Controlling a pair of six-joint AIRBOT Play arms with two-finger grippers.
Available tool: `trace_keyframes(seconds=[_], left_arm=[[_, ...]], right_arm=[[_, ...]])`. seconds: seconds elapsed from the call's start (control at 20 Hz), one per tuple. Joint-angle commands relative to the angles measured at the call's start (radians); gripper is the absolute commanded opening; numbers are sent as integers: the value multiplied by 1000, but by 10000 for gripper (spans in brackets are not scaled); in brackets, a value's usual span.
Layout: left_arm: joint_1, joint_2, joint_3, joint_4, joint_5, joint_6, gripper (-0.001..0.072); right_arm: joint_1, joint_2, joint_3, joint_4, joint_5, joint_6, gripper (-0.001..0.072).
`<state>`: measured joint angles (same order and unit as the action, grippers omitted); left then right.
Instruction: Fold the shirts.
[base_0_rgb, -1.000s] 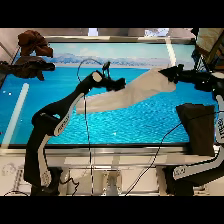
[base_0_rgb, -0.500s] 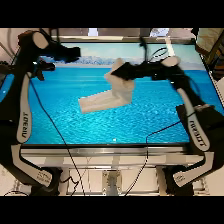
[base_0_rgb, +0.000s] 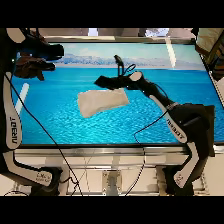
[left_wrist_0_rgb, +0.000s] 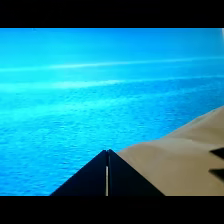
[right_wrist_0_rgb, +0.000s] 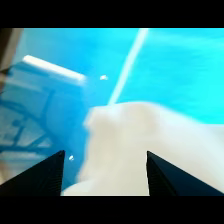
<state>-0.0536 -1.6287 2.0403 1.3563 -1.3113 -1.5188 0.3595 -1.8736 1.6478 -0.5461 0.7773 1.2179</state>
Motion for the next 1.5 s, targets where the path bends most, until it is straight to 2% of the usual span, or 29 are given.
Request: trace_keyframes(seconds=[0.0,0.15,0.35,0.5,0.85,0.95,1.0,1.05,1.1,1.15,1.25,1.3,1.35,1.45], left_arm=[[3,5,0,-15,-16,8,14],[3,5,0,-115,18,8,14],[3,5,0,-221,85,-3,16],[3,5,0,-234,85,-4,15],[3,5,0,-233,85,-3,16],[3,5,0,-234,82,-3,16],[3,5,0,-234,79,-3,15],[3,5,0,-234,73,-3,16],[3,5,0,-233,64,-3,15],[3,5,0,-233,57,-3,16],[3,5,0,-233,53,-3,16],[3,6,0,-234,49,-3,16],[3,8,0,-235,44,-3,16],[3,13,0,-235,30,-3,16]], right_arm=[[-207,-3,14,-169,217,126,561],[-333,-10,0,-245,335,125,562],[-365,-87,0,-225,402,109,564],[-355,-176,0,-78,442,45,565],[-266,-288,0,294,425,-84,565],[-229,-291,0,340,411,-90,559],[-214,-291,0,332,405,-89,499],[-206,-291,0,330,404,-89,400],[-205,-291,0,348,415,-92,171],[-212,-290,8,394,435,-111,21],[-253,-274,54,457,457,-146,23],[-286,-248,90,426,450,-143,23],[-324,-211,125,357,447,-128,22],[-417,-103,192,121,457,-15,23]])
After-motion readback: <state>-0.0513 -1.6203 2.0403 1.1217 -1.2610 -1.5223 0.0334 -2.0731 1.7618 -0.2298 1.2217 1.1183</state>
